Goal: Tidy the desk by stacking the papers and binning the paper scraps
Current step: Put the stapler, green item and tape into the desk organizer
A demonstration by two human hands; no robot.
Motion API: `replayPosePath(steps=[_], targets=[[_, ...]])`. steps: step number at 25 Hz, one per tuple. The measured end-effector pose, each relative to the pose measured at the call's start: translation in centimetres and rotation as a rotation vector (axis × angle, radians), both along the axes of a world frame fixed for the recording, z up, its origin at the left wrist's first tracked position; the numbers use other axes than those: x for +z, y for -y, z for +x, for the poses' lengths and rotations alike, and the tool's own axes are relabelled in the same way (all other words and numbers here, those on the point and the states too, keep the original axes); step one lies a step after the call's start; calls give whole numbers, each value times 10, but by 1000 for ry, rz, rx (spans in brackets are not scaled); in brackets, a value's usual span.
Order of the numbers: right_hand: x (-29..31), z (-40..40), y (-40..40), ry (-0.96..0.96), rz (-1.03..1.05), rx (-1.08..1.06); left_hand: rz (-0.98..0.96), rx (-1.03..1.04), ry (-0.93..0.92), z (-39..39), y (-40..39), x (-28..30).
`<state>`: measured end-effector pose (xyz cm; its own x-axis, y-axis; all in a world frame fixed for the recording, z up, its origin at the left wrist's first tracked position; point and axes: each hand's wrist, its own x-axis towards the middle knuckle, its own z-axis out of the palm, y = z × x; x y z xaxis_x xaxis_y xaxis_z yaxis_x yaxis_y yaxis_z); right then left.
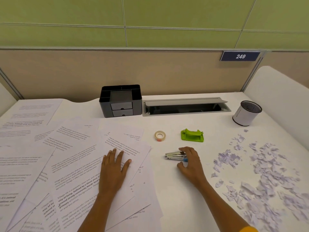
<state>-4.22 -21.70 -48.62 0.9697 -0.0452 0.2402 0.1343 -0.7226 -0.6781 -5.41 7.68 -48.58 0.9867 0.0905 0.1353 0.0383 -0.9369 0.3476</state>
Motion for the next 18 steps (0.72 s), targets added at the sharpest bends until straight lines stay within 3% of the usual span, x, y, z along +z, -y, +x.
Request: replayPosePath(steps=[6, 14, 18], targets=[[18, 5, 0, -119, 87, -17, -5, -6, -10, -1, 0, 1], [57, 16, -23, -155, 408, -105, 128, -23, -131, 6, -1, 15], [81, 31, -47, -138, 414, -68, 185, -54, -49, 25, -22, 17]])
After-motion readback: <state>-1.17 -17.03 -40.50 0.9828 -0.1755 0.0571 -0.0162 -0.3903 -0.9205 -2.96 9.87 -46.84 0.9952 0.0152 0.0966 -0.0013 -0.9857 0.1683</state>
